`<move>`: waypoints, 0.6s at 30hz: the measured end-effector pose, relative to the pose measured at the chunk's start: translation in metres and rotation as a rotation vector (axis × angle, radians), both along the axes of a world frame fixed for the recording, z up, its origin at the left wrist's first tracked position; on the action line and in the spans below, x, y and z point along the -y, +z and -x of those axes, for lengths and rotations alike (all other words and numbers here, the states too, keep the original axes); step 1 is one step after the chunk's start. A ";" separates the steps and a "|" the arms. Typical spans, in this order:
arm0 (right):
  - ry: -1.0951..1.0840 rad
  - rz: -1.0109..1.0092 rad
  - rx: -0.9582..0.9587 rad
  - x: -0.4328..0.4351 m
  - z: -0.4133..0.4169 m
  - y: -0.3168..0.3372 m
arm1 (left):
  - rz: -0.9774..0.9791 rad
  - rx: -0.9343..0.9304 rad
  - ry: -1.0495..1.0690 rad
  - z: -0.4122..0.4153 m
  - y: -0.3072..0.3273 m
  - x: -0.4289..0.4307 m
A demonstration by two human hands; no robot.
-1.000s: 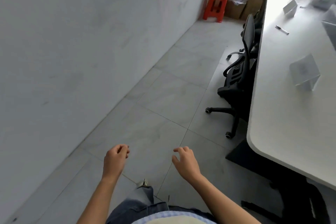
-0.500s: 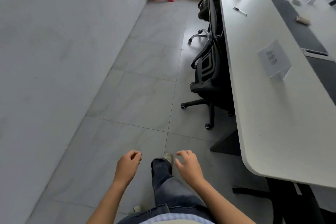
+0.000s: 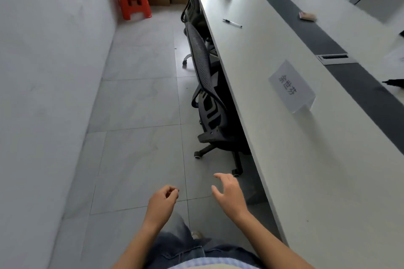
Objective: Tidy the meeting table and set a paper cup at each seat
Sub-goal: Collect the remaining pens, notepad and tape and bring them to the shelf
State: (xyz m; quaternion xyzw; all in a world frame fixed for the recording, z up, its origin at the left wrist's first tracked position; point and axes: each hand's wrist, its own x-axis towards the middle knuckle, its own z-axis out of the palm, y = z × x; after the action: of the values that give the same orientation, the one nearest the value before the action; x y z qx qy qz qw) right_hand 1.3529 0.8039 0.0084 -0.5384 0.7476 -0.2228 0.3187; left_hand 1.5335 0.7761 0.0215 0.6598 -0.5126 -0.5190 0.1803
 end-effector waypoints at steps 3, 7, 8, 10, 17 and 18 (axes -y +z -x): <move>-0.254 0.080 0.083 0.017 0.025 0.003 | 0.002 0.035 -0.074 0.021 0.001 0.050; -0.590 0.191 0.099 0.048 0.058 0.009 | 0.041 0.057 -0.268 0.064 0.007 0.120; -0.661 0.212 0.099 0.056 0.065 0.009 | 0.048 0.051 -0.361 0.079 0.010 0.137; -0.794 0.234 0.087 0.070 0.076 0.008 | 0.082 0.028 -0.544 0.111 0.017 0.170; -1.167 0.250 0.013 0.118 0.105 0.011 | 0.232 -0.098 -0.790 0.217 0.055 0.253; -1.198 0.250 0.004 0.123 0.108 0.012 | 0.246 -0.092 -0.802 0.229 0.054 0.259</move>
State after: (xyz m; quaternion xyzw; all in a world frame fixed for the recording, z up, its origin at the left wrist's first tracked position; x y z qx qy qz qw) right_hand 1.2452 0.6805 0.0208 -0.0574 0.8879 -0.4504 0.0738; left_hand 1.3041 0.5172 0.0758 0.3576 -0.7783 -0.5121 0.0640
